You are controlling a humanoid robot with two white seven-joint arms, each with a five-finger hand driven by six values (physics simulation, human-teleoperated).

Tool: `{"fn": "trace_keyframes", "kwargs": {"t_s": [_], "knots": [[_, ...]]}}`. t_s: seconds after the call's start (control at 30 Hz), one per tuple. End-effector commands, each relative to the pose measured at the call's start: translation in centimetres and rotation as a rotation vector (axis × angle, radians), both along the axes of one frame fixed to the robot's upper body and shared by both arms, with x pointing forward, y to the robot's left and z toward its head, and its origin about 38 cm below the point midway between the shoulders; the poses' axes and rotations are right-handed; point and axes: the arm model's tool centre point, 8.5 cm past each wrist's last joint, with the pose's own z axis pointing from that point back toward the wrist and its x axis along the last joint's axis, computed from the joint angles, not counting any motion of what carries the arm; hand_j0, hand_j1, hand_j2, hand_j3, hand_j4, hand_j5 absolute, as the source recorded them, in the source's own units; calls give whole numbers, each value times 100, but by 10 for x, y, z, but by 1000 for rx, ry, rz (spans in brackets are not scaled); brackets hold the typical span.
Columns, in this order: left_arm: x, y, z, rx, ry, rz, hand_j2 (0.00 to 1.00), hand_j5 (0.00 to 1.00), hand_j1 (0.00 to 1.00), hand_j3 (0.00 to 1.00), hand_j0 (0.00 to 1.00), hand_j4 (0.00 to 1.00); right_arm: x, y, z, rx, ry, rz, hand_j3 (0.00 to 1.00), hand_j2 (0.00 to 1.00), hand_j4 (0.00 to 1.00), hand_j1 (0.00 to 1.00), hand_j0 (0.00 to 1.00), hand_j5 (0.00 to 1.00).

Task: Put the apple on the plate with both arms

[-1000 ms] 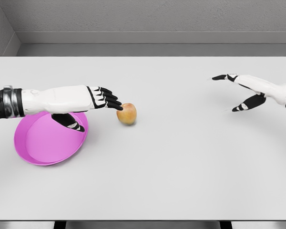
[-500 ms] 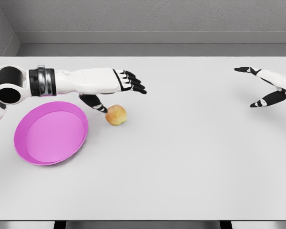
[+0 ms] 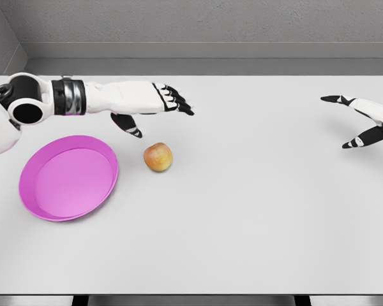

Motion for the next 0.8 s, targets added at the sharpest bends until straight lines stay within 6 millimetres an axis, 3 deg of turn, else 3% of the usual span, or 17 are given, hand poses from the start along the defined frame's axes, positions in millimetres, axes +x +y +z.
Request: {"fn": "trace_keyframes", "kwargs": {"t_s": [0.0,0.17,0.77], "knots": [[-5,5,-16,54,39,-3,100,100,100,100,100,100,0,-2,-1,6,3,-9,100,100,100,100,100,100],[-11,-4,-32,75,72,-30,100,100,100,100,100,100,-1,-2,-4,6,9,-9,100,100,100,100,100,100],[-5,-5,-53,135,73,-11,100,100,100,100,100,100,-2,-4,-6,-9,17,-13,100,100,100,100,100,100]]}}
